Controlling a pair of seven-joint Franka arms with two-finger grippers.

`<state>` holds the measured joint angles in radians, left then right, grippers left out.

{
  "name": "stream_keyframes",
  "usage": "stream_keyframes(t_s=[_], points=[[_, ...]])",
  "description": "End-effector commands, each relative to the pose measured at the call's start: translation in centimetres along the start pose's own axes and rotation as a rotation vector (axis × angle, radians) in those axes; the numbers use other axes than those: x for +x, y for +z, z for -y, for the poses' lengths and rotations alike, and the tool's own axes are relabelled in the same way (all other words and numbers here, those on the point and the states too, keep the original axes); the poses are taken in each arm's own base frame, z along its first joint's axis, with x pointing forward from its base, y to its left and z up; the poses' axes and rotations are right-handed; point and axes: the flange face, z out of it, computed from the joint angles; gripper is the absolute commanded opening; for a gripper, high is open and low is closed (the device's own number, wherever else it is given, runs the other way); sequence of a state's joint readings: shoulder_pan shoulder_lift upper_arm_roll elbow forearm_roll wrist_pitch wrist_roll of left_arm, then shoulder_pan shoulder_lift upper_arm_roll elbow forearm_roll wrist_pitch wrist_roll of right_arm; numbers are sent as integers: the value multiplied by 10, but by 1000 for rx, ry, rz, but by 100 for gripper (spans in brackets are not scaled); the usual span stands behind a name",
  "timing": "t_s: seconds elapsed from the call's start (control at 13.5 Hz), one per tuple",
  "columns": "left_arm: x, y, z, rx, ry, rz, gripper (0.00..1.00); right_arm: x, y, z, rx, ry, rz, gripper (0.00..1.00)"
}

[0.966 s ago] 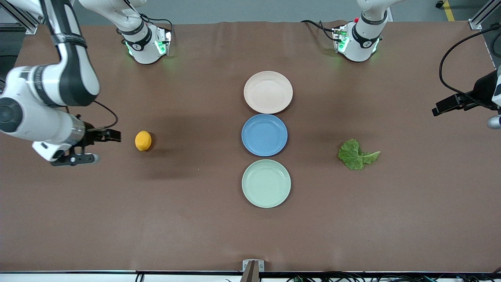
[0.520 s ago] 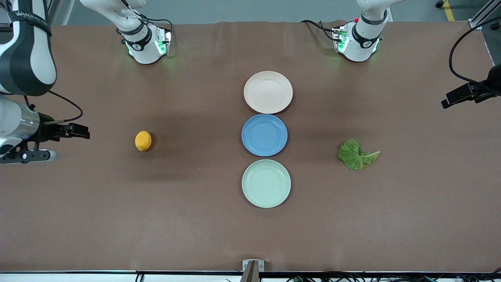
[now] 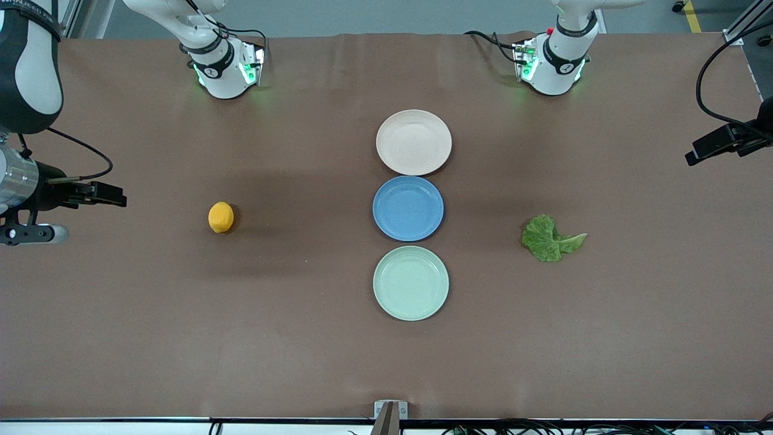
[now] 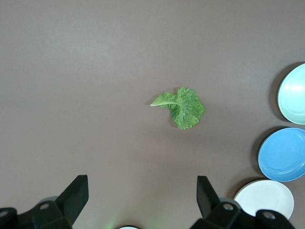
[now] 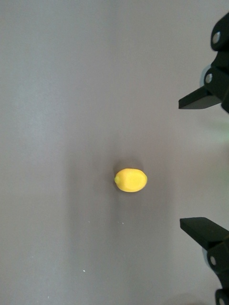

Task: Pick lemon and lettuce from plates

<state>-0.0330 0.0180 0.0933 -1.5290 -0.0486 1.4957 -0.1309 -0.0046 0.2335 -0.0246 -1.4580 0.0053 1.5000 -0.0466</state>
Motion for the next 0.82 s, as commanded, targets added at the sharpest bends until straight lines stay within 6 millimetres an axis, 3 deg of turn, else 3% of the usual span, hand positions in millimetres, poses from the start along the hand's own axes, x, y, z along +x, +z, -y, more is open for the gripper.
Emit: stream_keyframes(t_s=[0.0, 0.74], points=[[-4, -7, 0, -16, -6, 3, 100, -14, -13, 0, 18, 19, 1, 100], [-4, -8, -1, -7, 18, -1, 100, -85, -37, 14, 17, -6, -74, 100]])
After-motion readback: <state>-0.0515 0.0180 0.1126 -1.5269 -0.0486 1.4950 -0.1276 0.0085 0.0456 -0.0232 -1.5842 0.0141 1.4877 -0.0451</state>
